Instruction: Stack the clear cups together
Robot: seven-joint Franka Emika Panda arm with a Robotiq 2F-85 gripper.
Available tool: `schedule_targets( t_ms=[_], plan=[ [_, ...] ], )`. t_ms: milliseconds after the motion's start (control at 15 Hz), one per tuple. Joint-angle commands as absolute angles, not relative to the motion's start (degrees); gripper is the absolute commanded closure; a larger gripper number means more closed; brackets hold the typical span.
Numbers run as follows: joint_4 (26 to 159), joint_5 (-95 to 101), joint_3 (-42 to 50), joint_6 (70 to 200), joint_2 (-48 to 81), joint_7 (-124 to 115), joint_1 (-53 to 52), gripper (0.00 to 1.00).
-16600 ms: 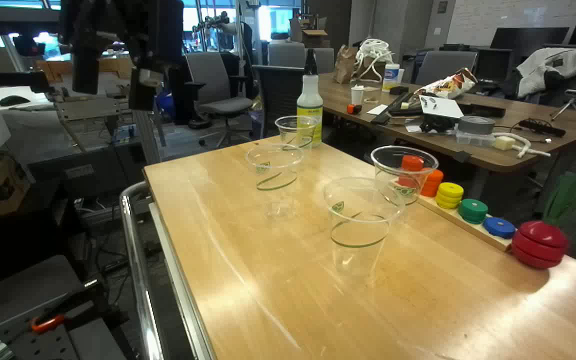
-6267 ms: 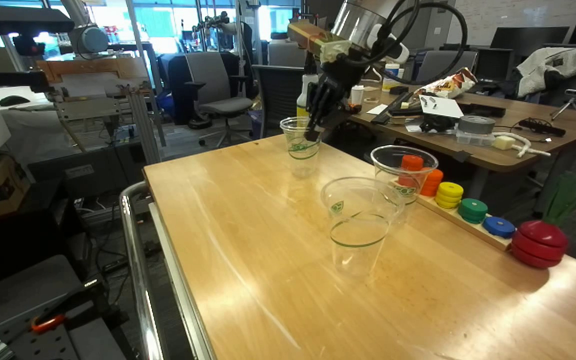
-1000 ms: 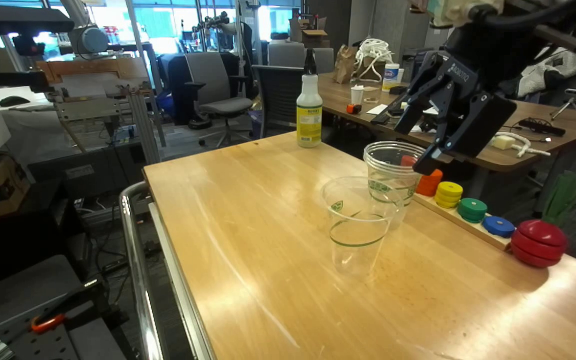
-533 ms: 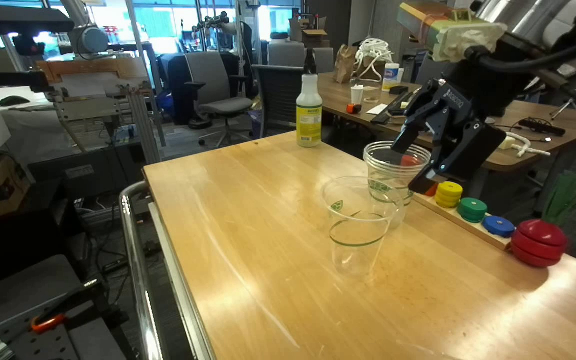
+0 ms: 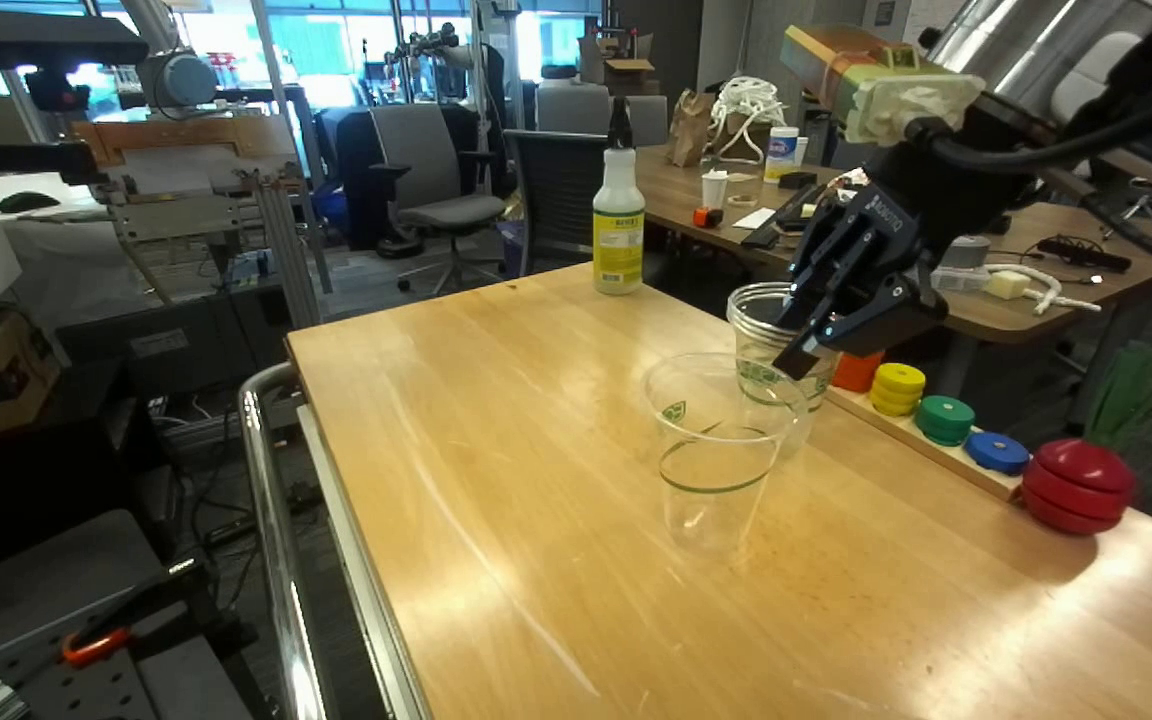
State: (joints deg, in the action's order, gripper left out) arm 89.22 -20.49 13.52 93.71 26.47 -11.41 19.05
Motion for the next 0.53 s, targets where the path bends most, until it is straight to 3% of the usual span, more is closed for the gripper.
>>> schedule_targets(
  t_ms=[0, 467],
  plan=[
    [89.4, -20.1, 12.9, 92.4, 25.4, -11.0, 19.0, 0.98],
    [93.0, -23.4, 12.6, 91.8, 22.3, -10.5, 19.8, 0.97]
  ],
)
